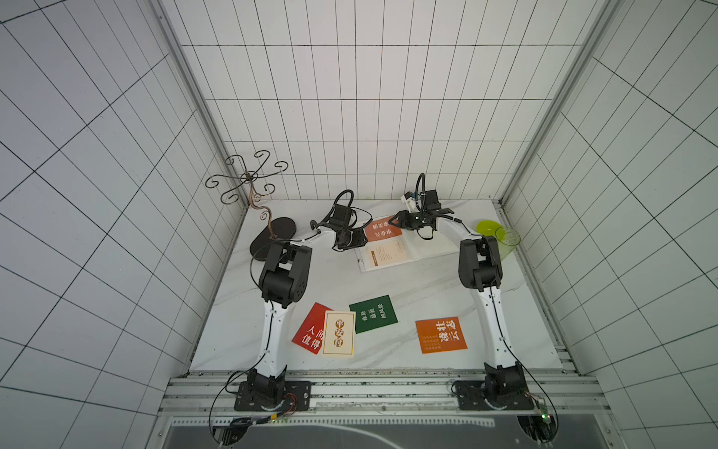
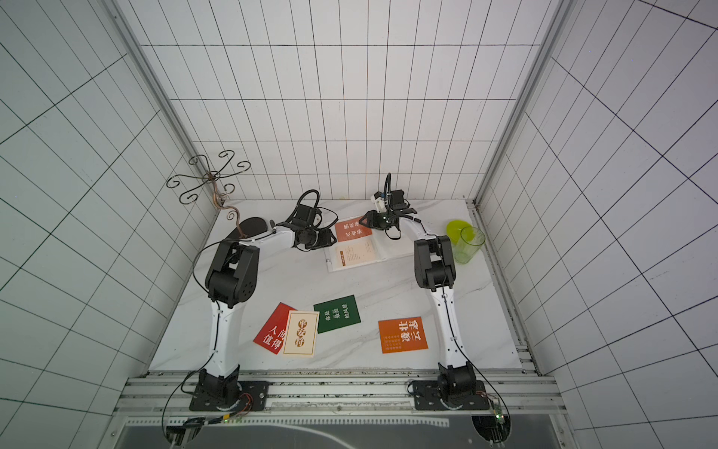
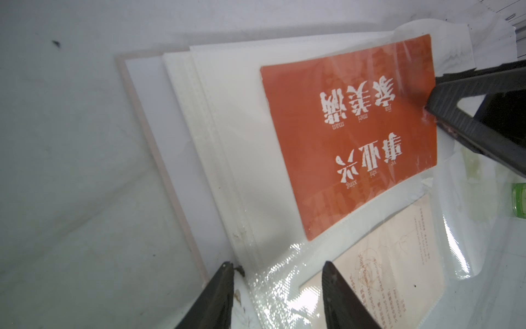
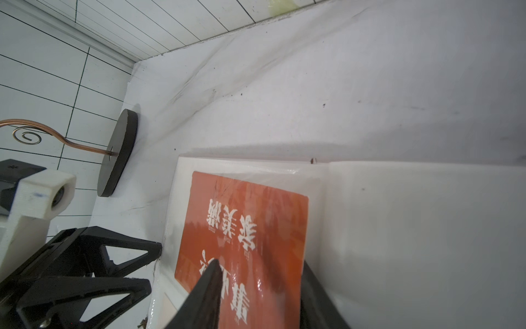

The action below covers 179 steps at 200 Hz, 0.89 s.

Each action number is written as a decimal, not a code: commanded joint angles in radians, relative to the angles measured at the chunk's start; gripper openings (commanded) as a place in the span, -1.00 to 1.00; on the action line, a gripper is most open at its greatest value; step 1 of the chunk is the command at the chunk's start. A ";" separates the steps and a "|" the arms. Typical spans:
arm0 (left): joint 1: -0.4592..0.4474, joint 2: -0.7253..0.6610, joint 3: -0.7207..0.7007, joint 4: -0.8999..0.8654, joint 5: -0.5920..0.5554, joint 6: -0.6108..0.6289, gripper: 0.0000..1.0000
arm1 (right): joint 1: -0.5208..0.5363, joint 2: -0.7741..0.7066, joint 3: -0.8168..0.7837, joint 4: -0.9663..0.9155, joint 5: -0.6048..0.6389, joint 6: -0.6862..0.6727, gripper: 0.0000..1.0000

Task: Place the photos into the photo albums
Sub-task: Insert the photo into the photo album.

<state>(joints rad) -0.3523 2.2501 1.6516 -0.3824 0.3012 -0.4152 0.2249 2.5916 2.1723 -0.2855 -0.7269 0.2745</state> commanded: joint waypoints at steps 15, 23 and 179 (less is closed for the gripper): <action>0.005 -0.005 -0.028 -0.062 -0.013 -0.011 0.02 | 0.016 0.033 0.111 0.032 -0.084 0.036 -0.14; 0.006 -0.006 -0.028 -0.062 -0.013 -0.011 0.02 | 0.016 0.035 0.109 0.038 -0.093 0.043 -0.13; 0.016 -0.042 -0.041 -0.048 -0.002 -0.026 0.02 | 0.016 -0.016 0.089 -0.009 0.001 0.049 0.05</action>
<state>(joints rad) -0.3500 2.2452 1.6470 -0.3820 0.3084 -0.4229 0.2314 2.6076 2.1723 -0.2379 -0.8013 0.3504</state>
